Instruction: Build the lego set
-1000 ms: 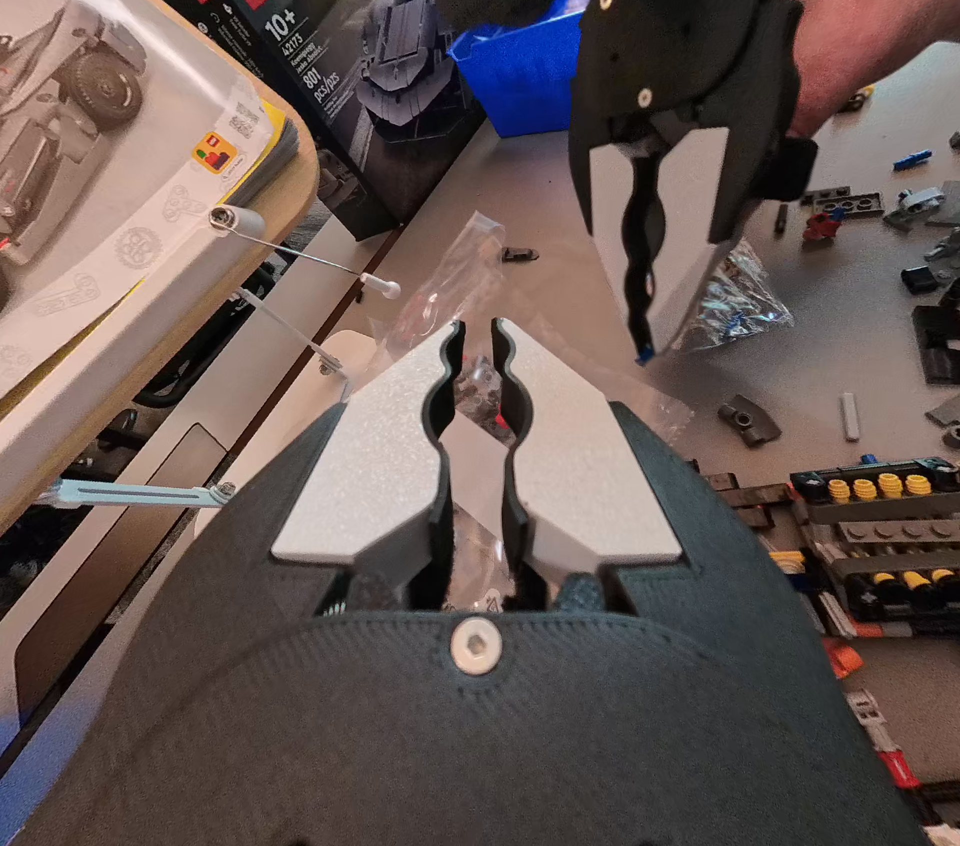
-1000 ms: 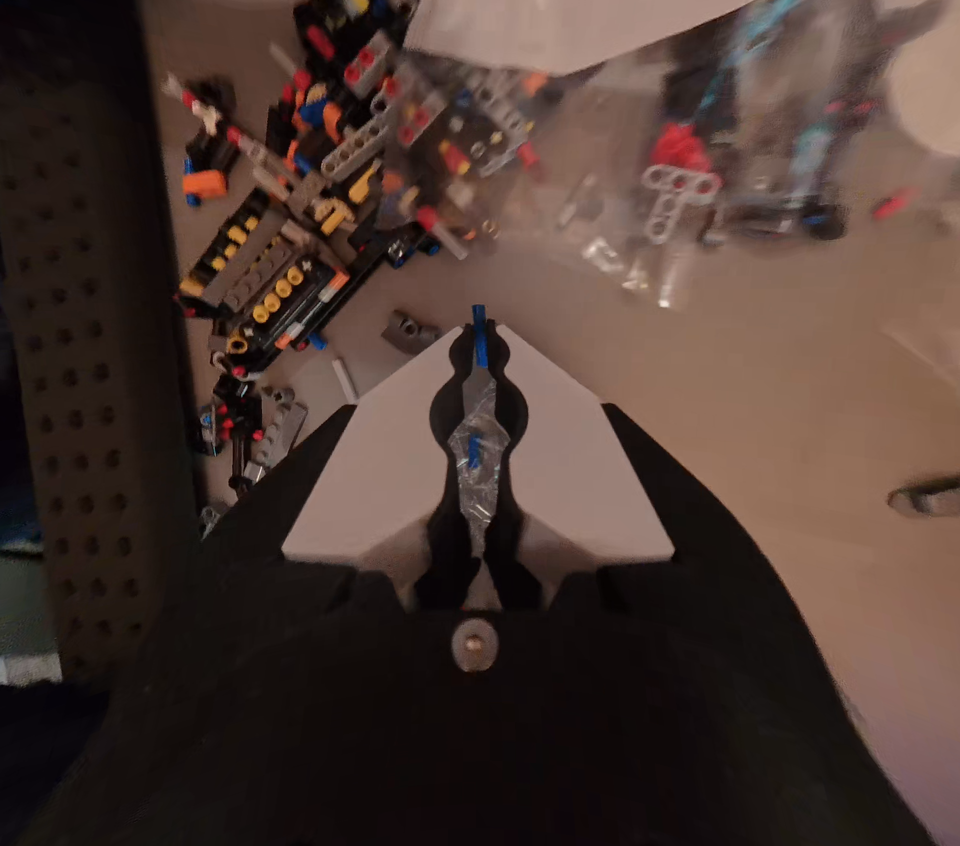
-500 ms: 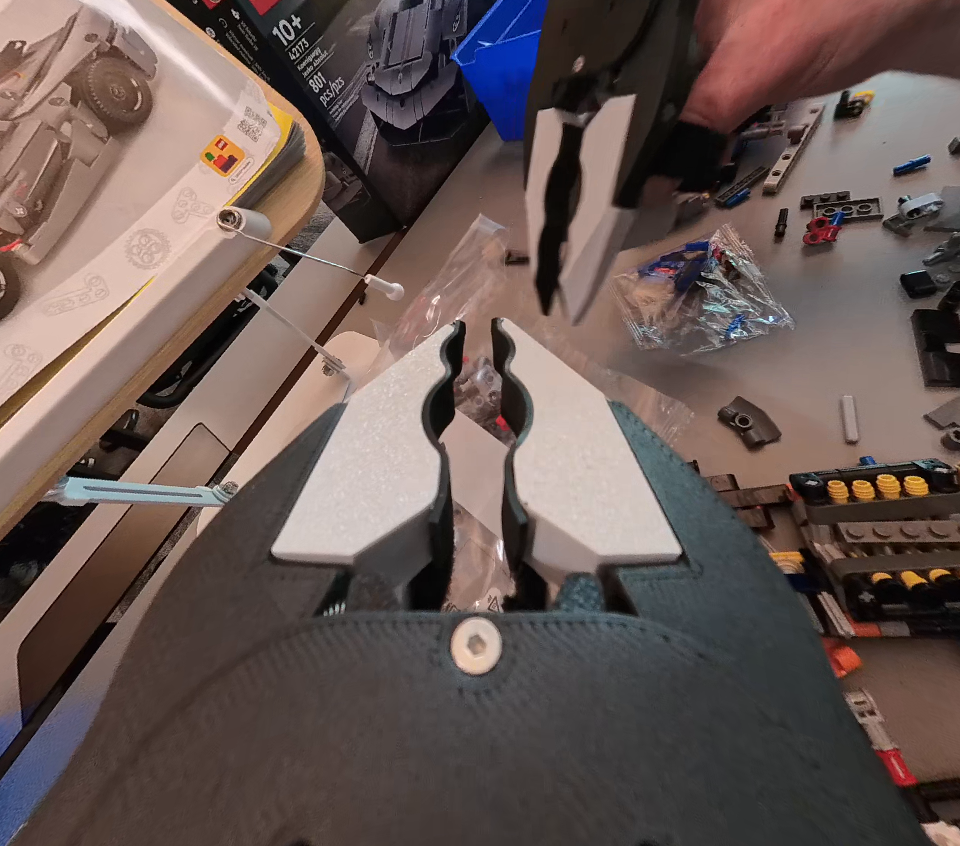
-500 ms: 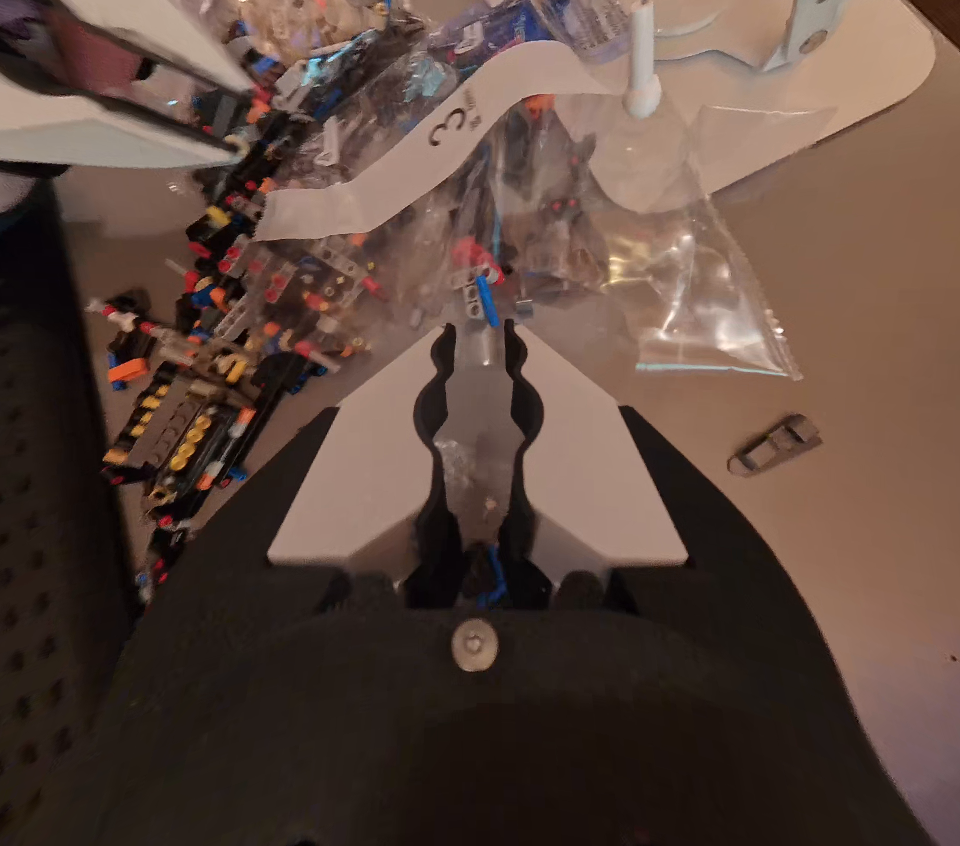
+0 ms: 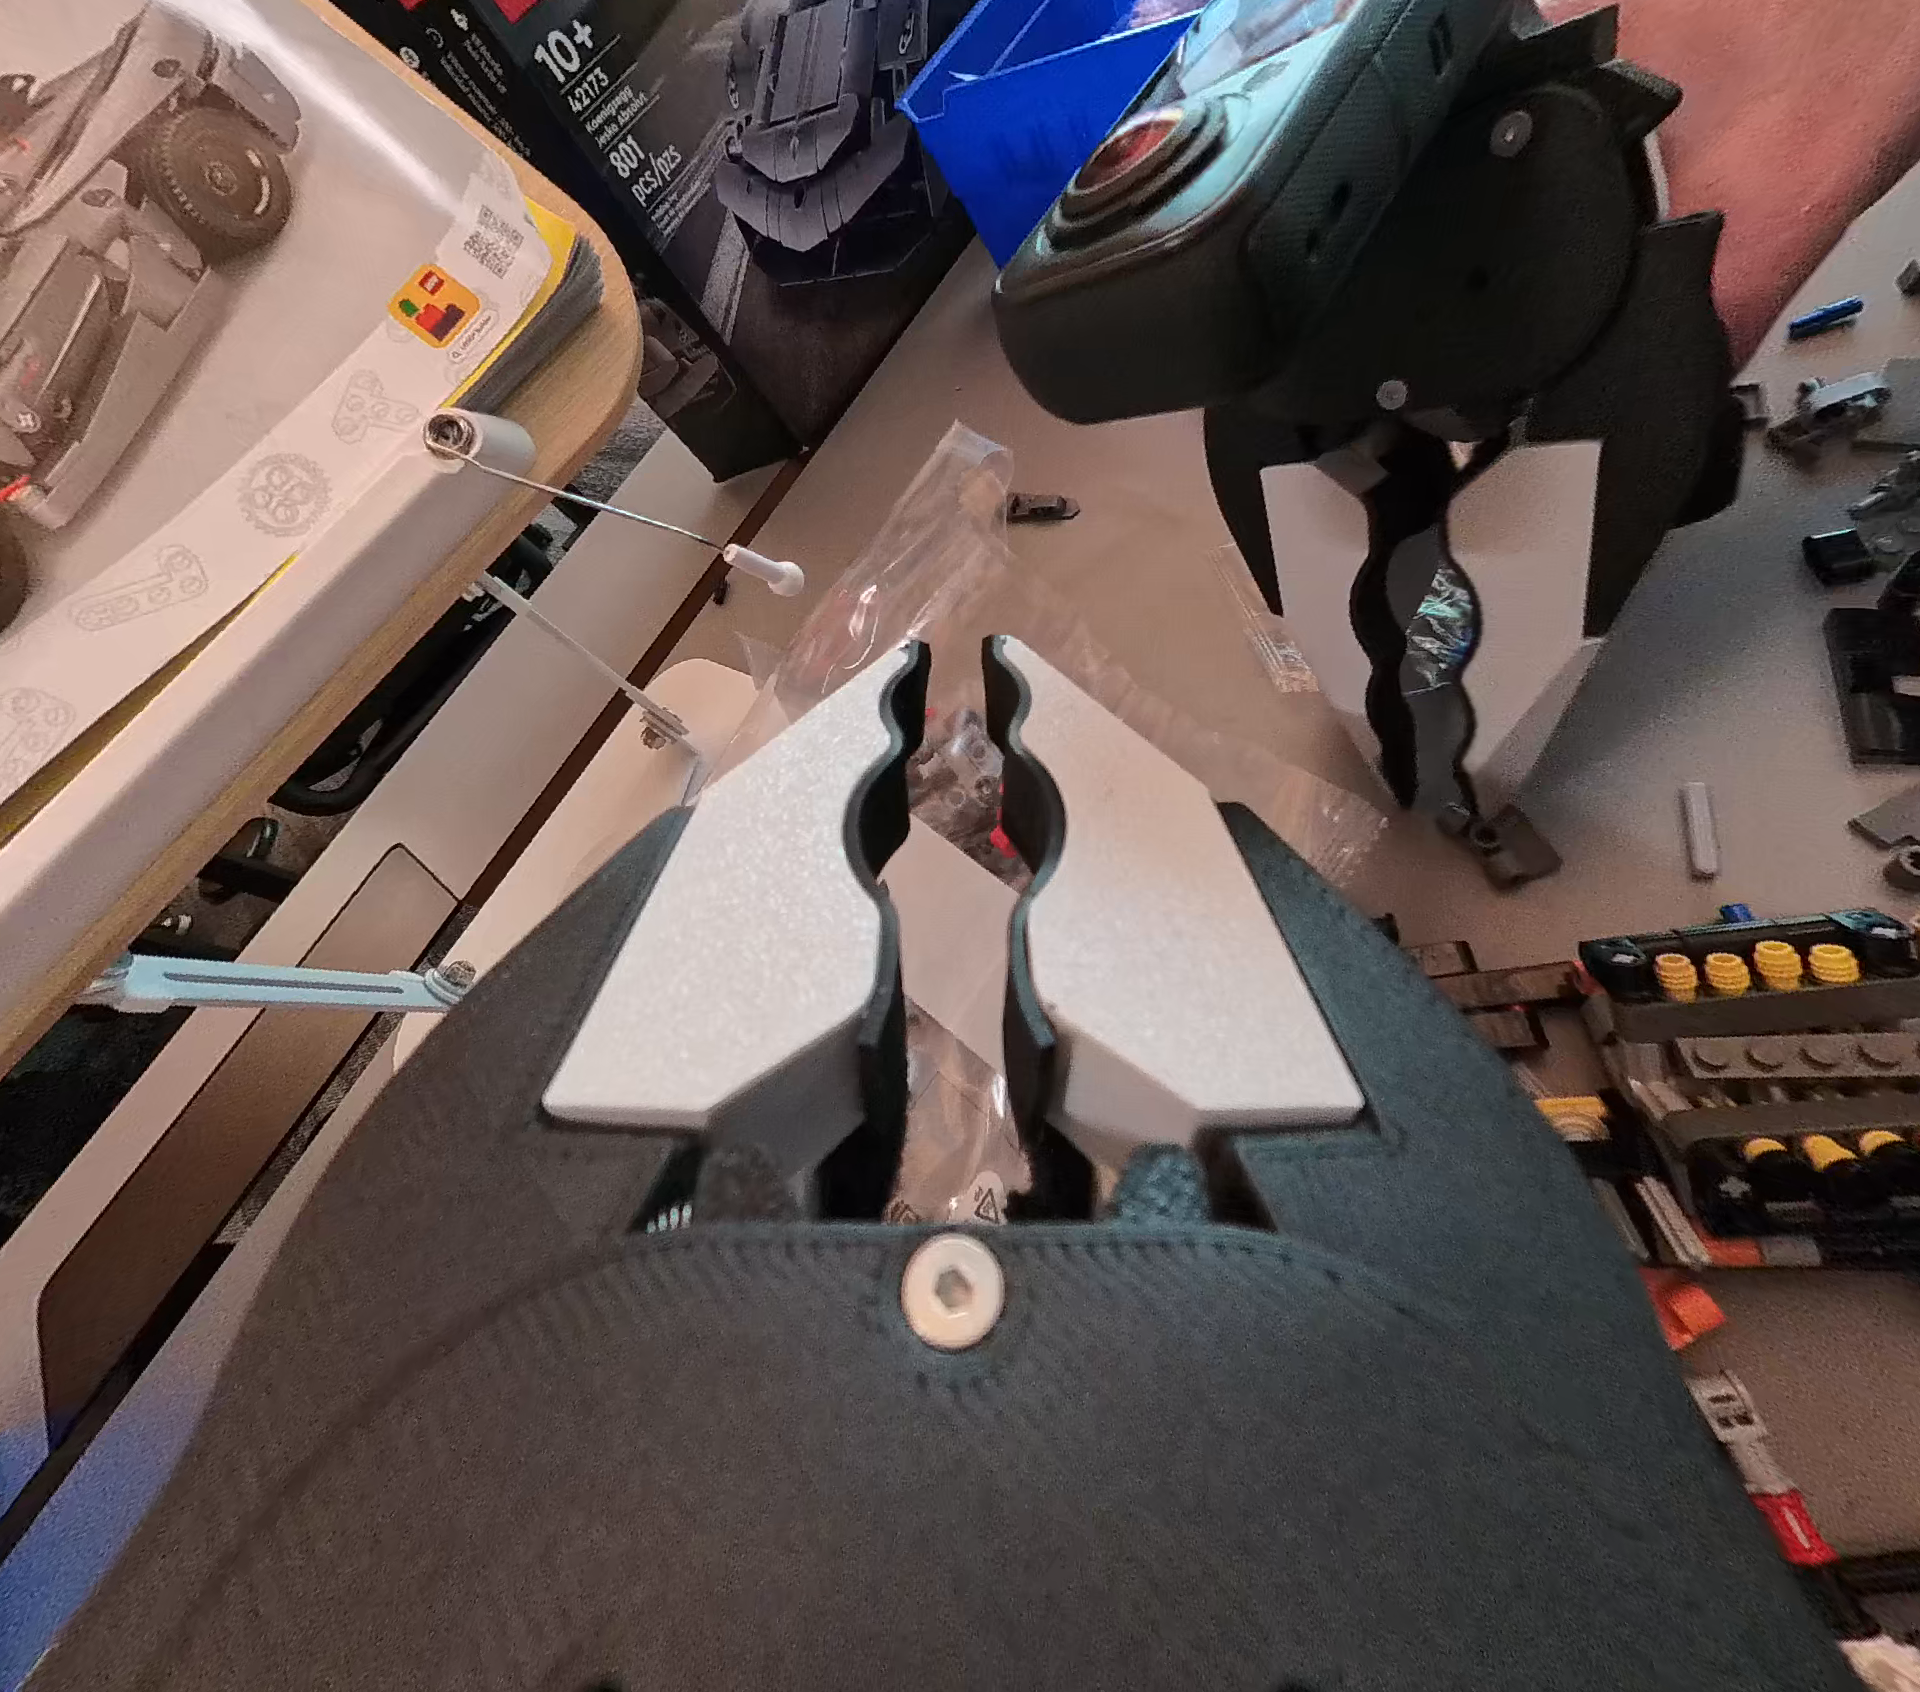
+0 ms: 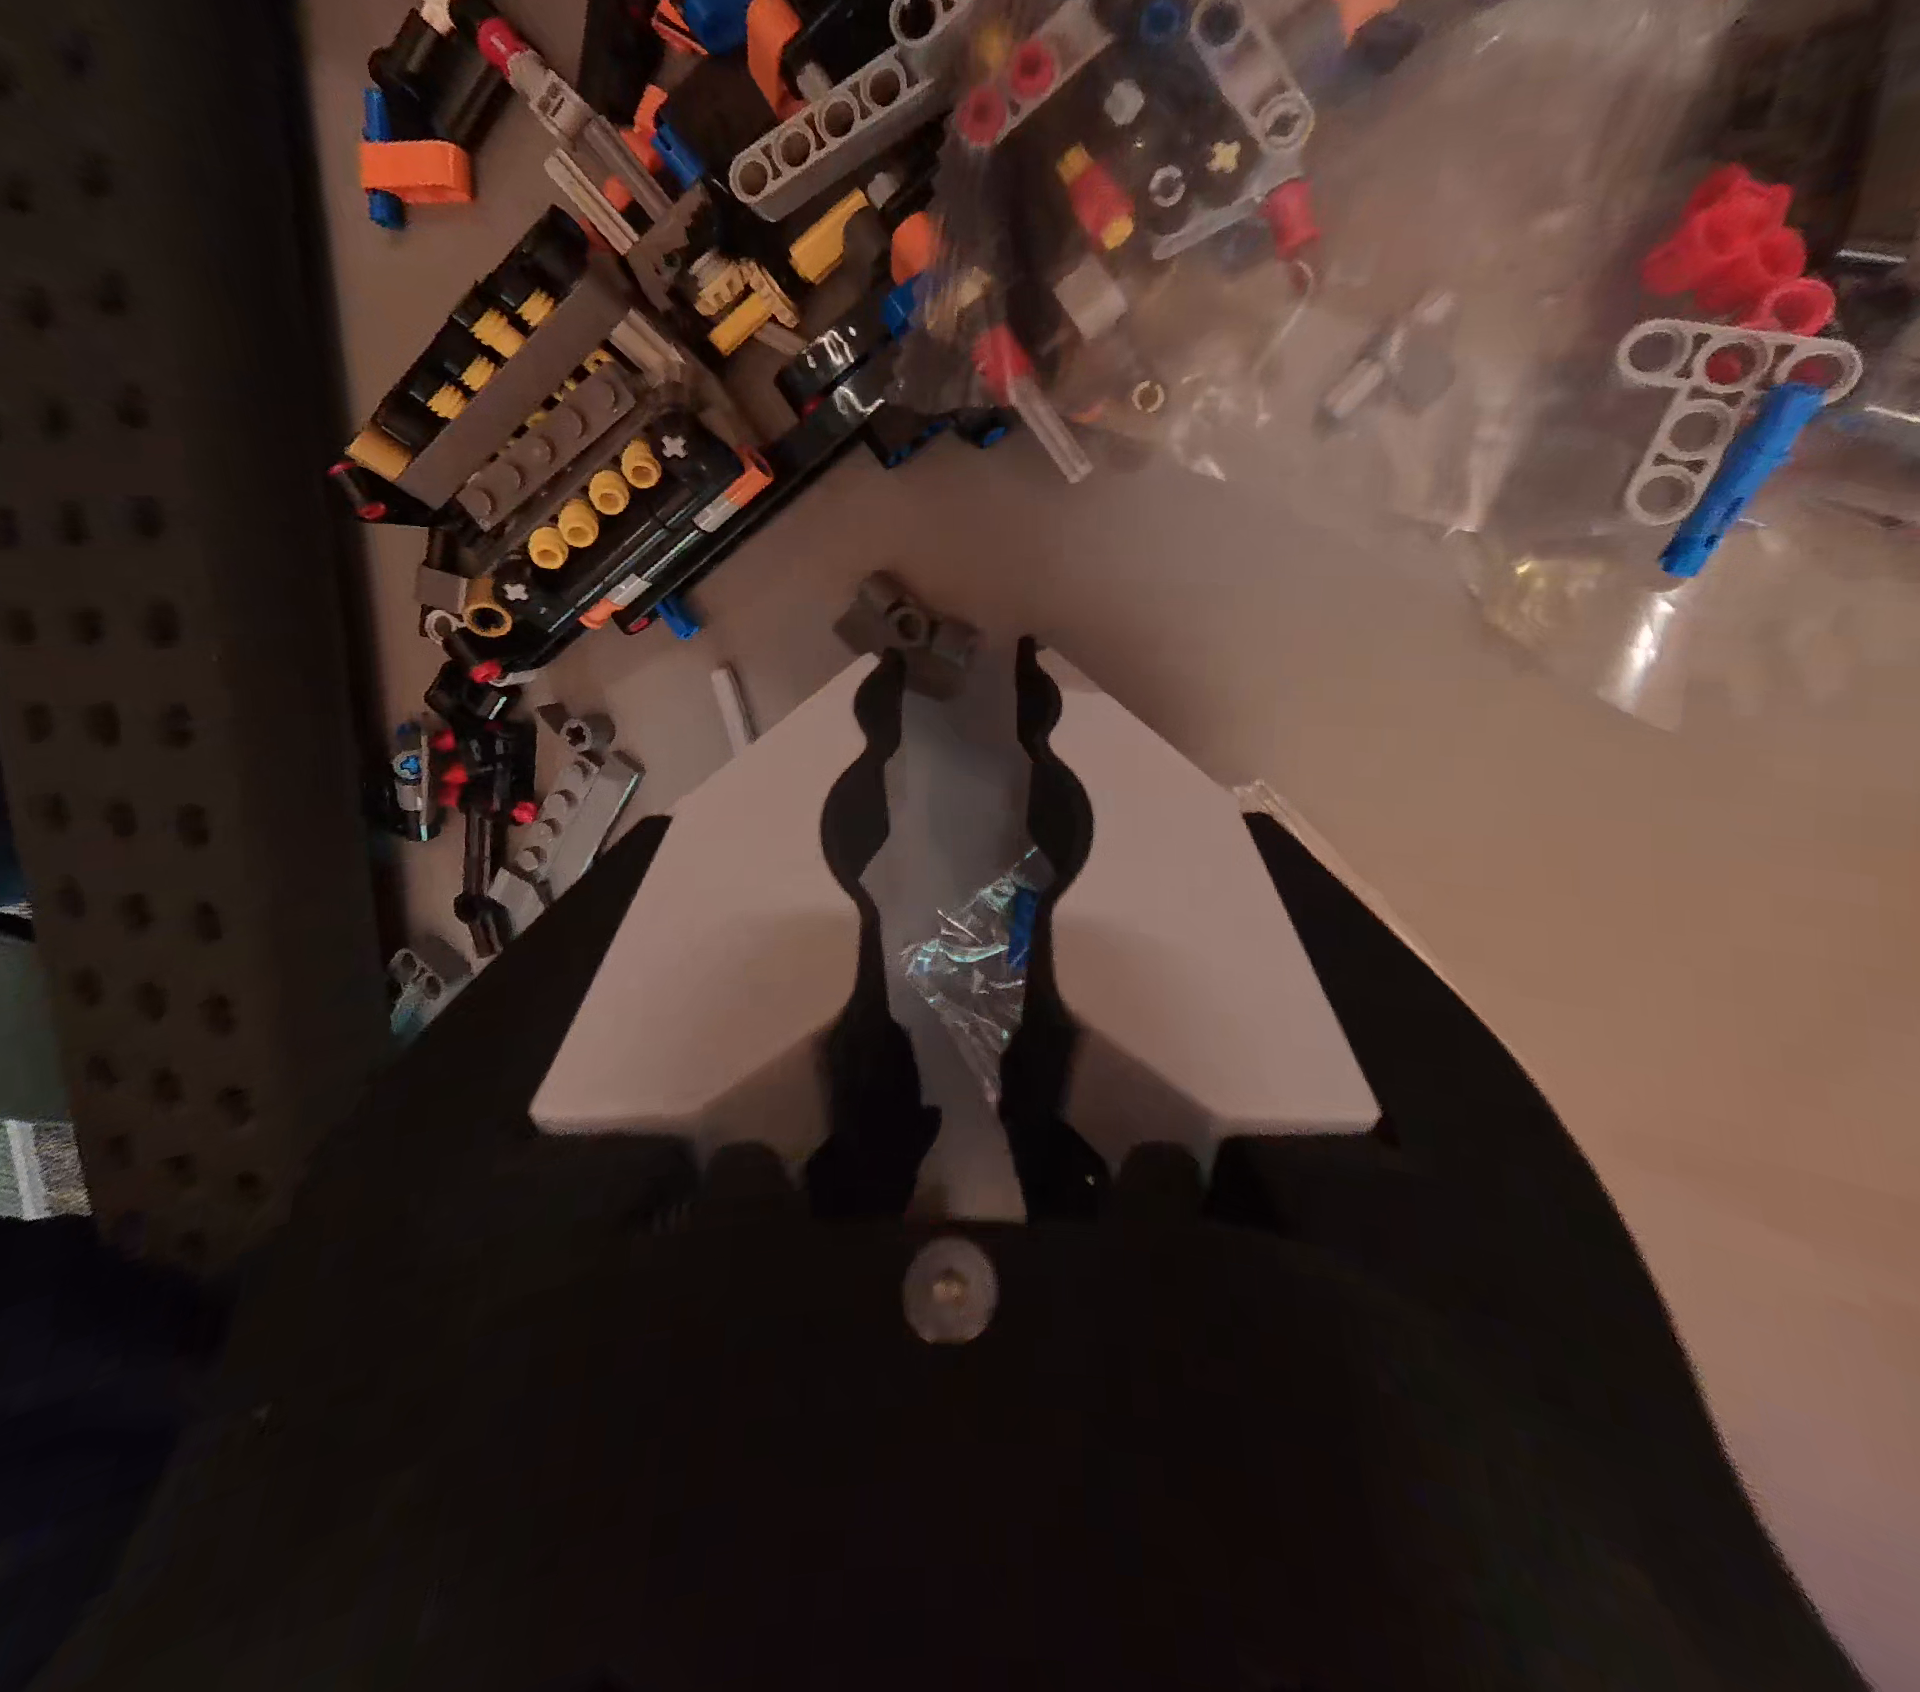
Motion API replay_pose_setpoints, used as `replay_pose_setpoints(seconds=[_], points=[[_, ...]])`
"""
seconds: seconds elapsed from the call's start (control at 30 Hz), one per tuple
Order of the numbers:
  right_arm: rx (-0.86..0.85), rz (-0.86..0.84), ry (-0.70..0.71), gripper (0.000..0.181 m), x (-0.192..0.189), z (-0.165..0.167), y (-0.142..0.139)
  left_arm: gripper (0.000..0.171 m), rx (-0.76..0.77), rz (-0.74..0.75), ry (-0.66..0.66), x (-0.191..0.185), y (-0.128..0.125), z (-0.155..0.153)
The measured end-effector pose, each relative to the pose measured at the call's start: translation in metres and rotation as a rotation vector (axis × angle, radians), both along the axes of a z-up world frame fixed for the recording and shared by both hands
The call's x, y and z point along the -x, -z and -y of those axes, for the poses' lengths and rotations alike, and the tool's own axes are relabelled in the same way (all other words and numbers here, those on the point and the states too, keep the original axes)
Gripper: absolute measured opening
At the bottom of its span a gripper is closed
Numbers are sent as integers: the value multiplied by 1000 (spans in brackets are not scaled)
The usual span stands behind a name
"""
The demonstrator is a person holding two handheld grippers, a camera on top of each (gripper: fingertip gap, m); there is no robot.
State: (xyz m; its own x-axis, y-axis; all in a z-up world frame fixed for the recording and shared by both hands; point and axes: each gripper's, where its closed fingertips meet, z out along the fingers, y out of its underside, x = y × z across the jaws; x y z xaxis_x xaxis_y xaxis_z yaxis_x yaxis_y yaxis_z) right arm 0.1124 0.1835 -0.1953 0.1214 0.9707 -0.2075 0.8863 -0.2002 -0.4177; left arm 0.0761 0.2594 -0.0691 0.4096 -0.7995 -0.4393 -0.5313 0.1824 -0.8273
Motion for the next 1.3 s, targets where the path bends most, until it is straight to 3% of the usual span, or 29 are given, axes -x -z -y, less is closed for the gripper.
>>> replay_pose_setpoints(seconds=[0.13,0.33,0.5,0.67,0.97,1.3], points=[[11,-3,0,0,0,0,2,8,0,-5,2,-1,1,0],[-4,-23,-20,0,5,3,-3,8,-1,3,-2,1,-1,0],[5,-25,-50,23,11,11,-3,8,1,-3,-1,0,0,0],[-12,-5,-44,14,11,9,0,8,3,-3,-4,1,1,-1],[-14,-17,-24,13,7,4,-2,8,2,-6,-2,1,1,-1],[-79,-137,133,13,-10,-29,-32,8,0,3,-1,1,-1,-1]])
